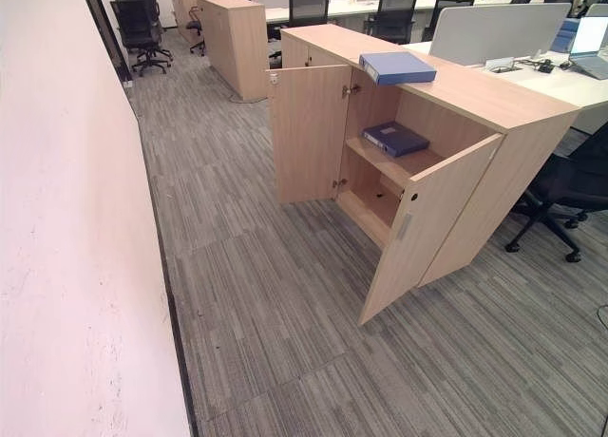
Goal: Put the empty folder in the office cabinet
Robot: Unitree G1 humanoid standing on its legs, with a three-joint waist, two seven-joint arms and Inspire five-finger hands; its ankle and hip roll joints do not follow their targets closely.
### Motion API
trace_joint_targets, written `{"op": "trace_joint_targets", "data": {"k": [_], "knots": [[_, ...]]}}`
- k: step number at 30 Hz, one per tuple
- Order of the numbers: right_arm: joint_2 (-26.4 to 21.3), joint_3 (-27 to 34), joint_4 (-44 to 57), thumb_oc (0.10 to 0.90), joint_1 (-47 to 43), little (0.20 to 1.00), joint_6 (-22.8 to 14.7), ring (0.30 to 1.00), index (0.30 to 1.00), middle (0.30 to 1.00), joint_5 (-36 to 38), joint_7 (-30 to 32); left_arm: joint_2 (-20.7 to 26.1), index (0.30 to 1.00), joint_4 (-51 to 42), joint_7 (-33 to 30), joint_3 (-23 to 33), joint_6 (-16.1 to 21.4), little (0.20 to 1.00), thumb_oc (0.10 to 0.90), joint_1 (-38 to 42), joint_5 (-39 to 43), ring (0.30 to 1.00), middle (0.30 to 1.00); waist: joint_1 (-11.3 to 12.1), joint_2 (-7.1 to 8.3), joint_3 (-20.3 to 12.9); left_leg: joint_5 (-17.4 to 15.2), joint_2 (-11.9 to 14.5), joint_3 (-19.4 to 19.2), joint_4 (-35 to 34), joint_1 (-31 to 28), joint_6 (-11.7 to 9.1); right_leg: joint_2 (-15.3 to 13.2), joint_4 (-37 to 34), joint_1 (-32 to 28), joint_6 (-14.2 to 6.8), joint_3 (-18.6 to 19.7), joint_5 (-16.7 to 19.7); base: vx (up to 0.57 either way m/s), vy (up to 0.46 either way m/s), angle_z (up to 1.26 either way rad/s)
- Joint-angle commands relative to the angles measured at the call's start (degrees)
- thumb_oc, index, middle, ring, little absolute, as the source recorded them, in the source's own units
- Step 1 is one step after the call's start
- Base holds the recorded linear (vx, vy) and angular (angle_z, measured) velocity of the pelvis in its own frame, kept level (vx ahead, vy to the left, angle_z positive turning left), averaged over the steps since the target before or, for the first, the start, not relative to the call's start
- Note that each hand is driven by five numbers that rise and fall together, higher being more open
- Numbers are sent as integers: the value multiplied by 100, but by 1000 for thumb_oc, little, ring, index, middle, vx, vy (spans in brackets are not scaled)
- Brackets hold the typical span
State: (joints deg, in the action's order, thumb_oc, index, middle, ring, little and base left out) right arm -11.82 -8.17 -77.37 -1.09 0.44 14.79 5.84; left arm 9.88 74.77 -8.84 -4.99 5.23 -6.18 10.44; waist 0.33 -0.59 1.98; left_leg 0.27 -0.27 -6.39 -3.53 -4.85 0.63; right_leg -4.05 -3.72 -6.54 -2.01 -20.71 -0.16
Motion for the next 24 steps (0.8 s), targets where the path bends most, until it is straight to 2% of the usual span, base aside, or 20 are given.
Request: {"op": "trace_joint_targets", "data": {"k": [1, 9, 14, 24], "knots": [[-84, -17, -432, 800, -321, 900, -64, 900, 900, 900, 107, 126, -93, 900, 172, -102, -24, 89, 900, 800, 155, -27, 900, 900, 108, 135, 106, -158, 92, -321, -147, -154, -394, -388, -128, -19, -575, -164, 345, 0, 0, 0], [-120, -37, -459, 800, -315, 900, -25, 900, 900, 900, 56, 48, -101, 900, 358, 90, -22, 6, 900, 800, 128, -92, 900, 900, 85, 115, 99, -163, 95, -335, -147, -175, -390, -382, -128, -26, -574, -149, 347, 0, 0, 0], [-195, -72, -465, 800, -320, 900, 60, 900, 900, 900, -111, -107, -107, 900, 617, 447, 101, -143, 900, 800, 131, -14, 900, 900, 47, 86, 78, -174, 101, -362, -147, -187, -386, -369, -128, -33, -557, -127, 340, 0, 0, 0], [-250, -28, -380, 800, -319, 900, 39, 900, 900, 900, -58, -93, -29, 900, 615, 394, 79, -167, 900, 800, 143, -154, 900, 900, 24, 89, 84, -190, 93, -365, -147, -195, -381, -362, -128, -27, -555, -109, 334, 0, 0, 0]]}}
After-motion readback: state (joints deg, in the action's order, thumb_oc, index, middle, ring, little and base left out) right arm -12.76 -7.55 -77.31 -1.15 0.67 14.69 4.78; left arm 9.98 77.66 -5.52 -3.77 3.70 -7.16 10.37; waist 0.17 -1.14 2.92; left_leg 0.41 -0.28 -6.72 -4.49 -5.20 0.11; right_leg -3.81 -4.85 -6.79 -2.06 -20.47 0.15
